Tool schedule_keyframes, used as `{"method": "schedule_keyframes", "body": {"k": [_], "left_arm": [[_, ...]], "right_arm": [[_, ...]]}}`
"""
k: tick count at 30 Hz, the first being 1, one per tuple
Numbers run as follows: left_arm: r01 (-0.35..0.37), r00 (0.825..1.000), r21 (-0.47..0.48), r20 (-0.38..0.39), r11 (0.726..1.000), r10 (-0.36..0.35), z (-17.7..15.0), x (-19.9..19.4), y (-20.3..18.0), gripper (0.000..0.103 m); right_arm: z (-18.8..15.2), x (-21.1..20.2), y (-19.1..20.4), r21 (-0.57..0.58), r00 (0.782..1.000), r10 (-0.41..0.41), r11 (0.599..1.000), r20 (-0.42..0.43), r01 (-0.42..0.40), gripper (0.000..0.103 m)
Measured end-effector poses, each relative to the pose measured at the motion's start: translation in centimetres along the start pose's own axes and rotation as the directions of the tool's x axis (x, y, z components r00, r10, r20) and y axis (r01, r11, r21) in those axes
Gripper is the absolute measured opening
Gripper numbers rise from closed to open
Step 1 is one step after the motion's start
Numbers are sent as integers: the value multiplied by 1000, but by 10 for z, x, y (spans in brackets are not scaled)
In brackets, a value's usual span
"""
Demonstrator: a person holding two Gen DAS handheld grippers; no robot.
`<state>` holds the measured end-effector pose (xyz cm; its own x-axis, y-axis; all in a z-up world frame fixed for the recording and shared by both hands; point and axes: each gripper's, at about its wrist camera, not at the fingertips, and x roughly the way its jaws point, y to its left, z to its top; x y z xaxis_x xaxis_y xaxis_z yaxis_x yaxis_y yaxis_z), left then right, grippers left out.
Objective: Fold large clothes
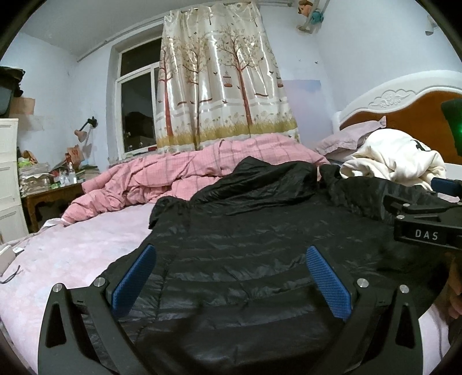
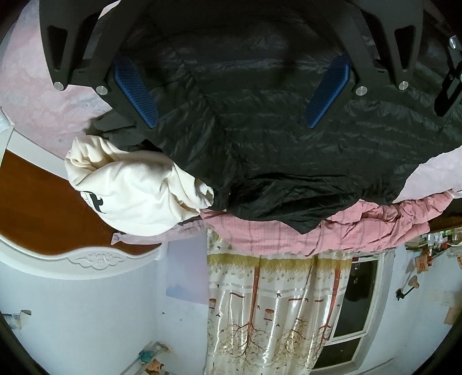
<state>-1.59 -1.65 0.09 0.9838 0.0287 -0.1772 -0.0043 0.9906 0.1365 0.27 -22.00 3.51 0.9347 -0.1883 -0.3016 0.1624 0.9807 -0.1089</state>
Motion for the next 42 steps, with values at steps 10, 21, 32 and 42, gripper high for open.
{"method": "schedule_keyframes", "body": {"k": [10, 21, 32, 42], "left_arm": [[-36, 999, 57, 35, 998, 34, -4, -8, -11, 103], [-41, 998, 92, 57, 995, 36, -4, -13, -20, 103], [-32, 999, 49, 44, 998, 30, -1, -11, -11, 103], [-26, 999, 43, 45, 999, 24, 0, -11, -9, 103]], "right_arm": [[1, 8, -8, 37, 999, 30, 999, -40, -29, 102], [0, 9, 1, -3, 999, 18, 1000, -44, -18, 102], [-1, 7, 9, -50, 999, 20, 999, -34, -22, 102], [-1, 6, 13, -63, 999, 21, 998, -29, -23, 102]]}}
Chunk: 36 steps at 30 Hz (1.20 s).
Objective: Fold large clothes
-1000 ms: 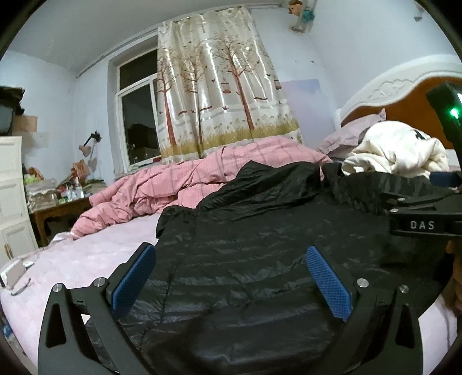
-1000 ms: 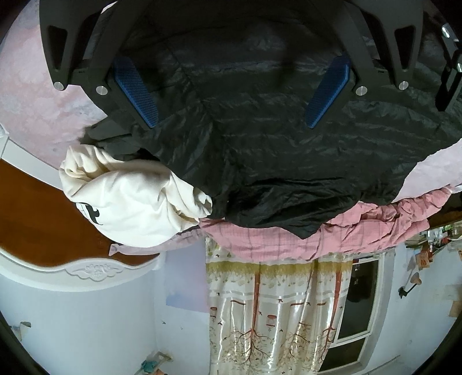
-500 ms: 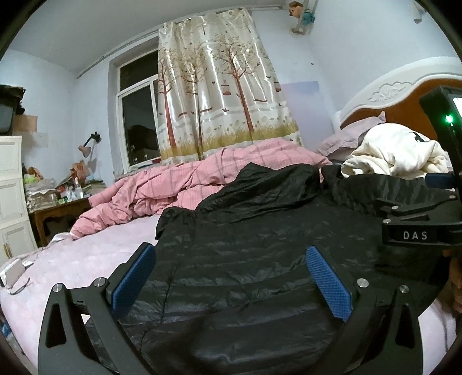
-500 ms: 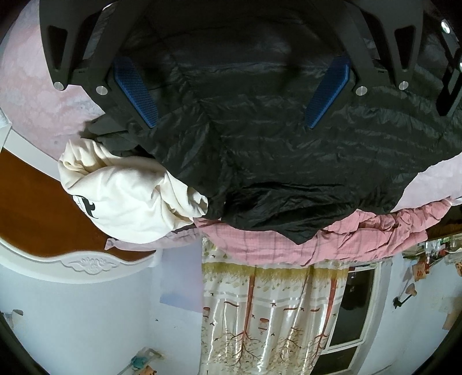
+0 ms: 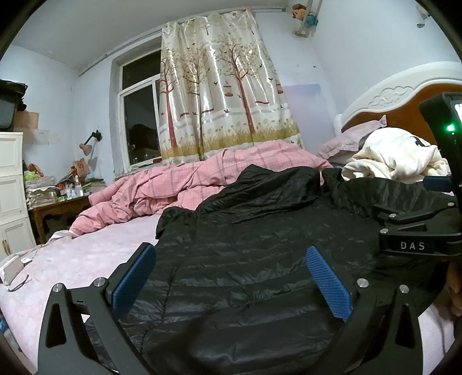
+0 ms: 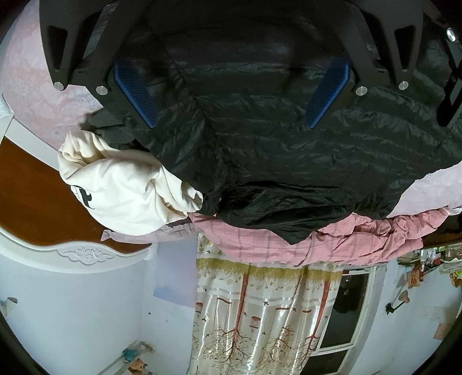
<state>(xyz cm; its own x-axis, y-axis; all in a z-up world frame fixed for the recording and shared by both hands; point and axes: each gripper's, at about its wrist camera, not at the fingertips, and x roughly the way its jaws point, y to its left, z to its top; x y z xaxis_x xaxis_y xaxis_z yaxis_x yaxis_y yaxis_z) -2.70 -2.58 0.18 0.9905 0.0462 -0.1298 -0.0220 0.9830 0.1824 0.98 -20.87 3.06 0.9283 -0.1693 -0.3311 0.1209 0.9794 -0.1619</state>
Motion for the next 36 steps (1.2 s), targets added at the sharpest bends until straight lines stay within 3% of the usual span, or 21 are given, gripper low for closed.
{"method": "schedule_keyframes", "body": {"k": [21, 24, 27, 31, 34, 36], "left_arm": [[-35, 999, 11, 1, 999, 35, -1, -6, -2, 103], [2, 1000, 11, -9, 1000, -2, -1, -6, -2, 103], [155, 987, 29, -50, 988, -153, -1, 0, -5, 103], [128, 991, 35, -55, 991, -126, 0, -1, -10, 103], [158, 987, 3, -34, 987, -158, 3, -7, -1, 103], [183, 982, -21, -39, 983, -183, 3, -10, 8, 103]], "right_arm": [[-1, 2, 2, -13, 1000, 14, 1000, -27, -14, 102], [-1, 4, 0, -4, 999, 14, 1000, -34, -14, 102], [-2, 2, -4, 8, 999, 2, 1000, -40, -1, 102], [-4, -5, -17, 28, 998, 19, 999, -57, -17, 102], [-1, -16, -38, 24, 998, 35, 999, -51, -34, 102], [1, -28, -62, 54, 999, -41, 998, -12, 42, 102]]}}
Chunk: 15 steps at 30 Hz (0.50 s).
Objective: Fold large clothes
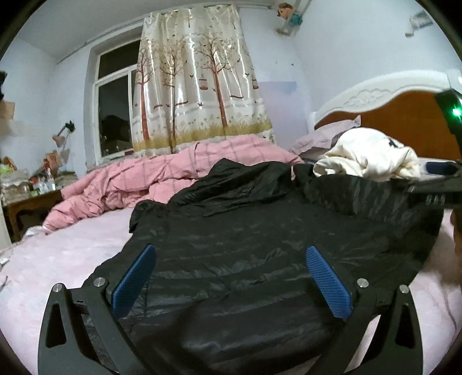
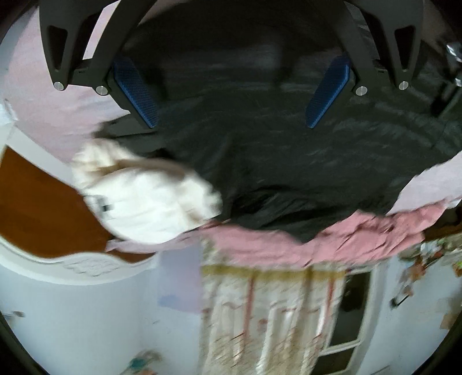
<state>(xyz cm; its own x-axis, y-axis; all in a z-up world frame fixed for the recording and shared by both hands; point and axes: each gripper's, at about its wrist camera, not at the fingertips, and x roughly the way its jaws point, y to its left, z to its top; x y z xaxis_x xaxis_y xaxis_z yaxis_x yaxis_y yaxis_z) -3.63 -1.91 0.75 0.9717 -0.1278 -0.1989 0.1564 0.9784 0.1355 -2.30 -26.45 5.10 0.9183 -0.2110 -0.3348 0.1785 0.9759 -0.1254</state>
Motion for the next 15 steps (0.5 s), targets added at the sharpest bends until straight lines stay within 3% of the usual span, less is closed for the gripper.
{"method": "schedule_keyframes", "body": {"k": [2, 5, 7, 8, 10, 12, 15], "left_arm": [[33, 999, -3, -19, 999, -33, -3, 0, 7, 103], [-5, 999, 5, -38, 1000, 6, -4, -1, 11, 103], [-22, 999, -7, -27, 1000, 22, -4, -9, 17, 103], [-36, 999, -4, -20, 999, 36, -3, -13, 21, 103], [-84, 996, 14, -10, 996, 84, -1, -20, 27, 103], [-133, 991, 9, -18, 991, 133, -2, -26, 38, 103], [-209, 977, -49, -62, 977, 206, -13, -34, 63, 103]], "right_arm": [[1, -5, -25, 50, 996, -92, 995, 22, 91, 102], [-3, -2, -58, 113, 993, -119, 986, -16, 120, 102], [-11, 5, -85, 189, 994, -82, 977, -73, 94, 101], [-15, 7, -95, 228, 994, -47, 971, -97, 68, 92], [-23, 12, -112, 293, 990, -3, 955, -140, 44, 84], [-27, 15, -116, 294, 989, 7, 955, -150, 38, 79], [-37, 22, -115, 334, 976, 121, 941, -182, -55, 76]]}}
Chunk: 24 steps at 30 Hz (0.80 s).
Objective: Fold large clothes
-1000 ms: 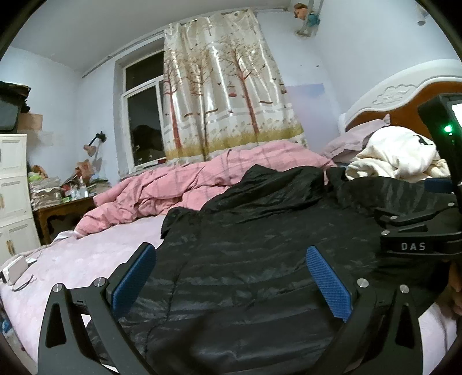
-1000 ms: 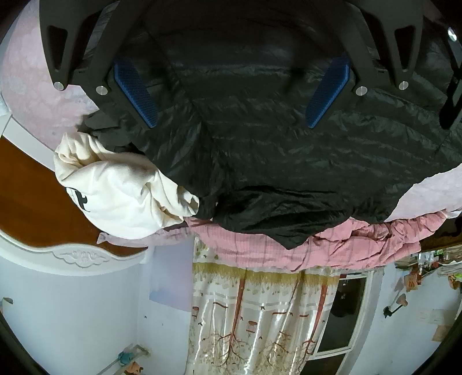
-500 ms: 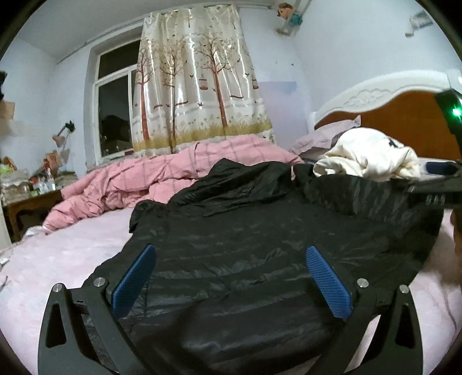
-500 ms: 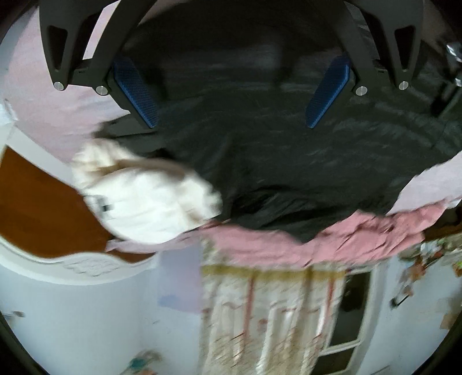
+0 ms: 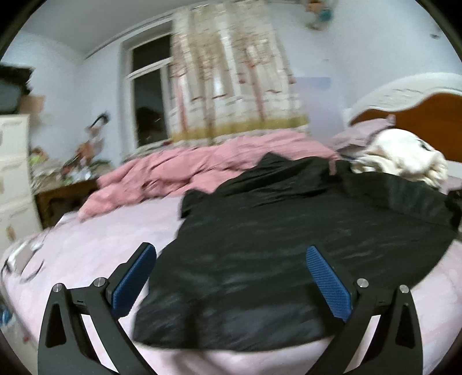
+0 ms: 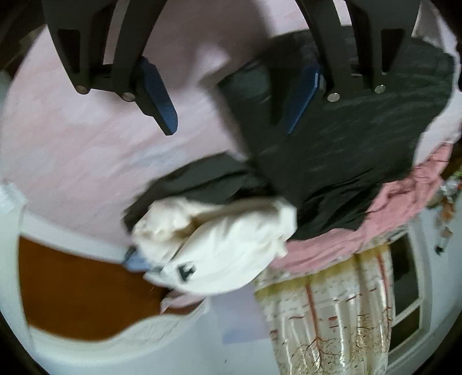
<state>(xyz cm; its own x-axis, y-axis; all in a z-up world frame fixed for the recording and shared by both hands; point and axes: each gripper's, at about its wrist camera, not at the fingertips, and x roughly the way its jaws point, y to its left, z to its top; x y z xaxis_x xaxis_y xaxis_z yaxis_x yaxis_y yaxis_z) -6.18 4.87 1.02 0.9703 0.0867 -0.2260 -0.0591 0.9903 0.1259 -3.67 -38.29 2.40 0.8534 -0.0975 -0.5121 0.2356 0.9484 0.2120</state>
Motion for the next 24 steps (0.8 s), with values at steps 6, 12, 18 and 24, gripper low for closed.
{"method": "schedule_keyframes", "body": {"k": [6, 12, 18, 24], "left_arm": [[-134, 978, -49, -168, 990, 124, -31, 14, 51, 103], [56, 936, -184, -331, 981, -115, -54, 46, 58, 99], [110, 943, -268, -276, 957, -186, -48, 59, 53, 54], [179, 973, -266, -95, 947, -211, -15, 2, 51, 6]], "right_arm": [[-12, 21, 3, 46, 993, 1, 999, -119, 5, 47], [-20, 34, 2, 87, 983, 73, 994, -167, -59, 11], [-13, 12, 12, 26, 995, 92, 996, -32, -91, 4], [-1, -29, 7, 64, 979, 162, 983, 121, -170, 3]]}}
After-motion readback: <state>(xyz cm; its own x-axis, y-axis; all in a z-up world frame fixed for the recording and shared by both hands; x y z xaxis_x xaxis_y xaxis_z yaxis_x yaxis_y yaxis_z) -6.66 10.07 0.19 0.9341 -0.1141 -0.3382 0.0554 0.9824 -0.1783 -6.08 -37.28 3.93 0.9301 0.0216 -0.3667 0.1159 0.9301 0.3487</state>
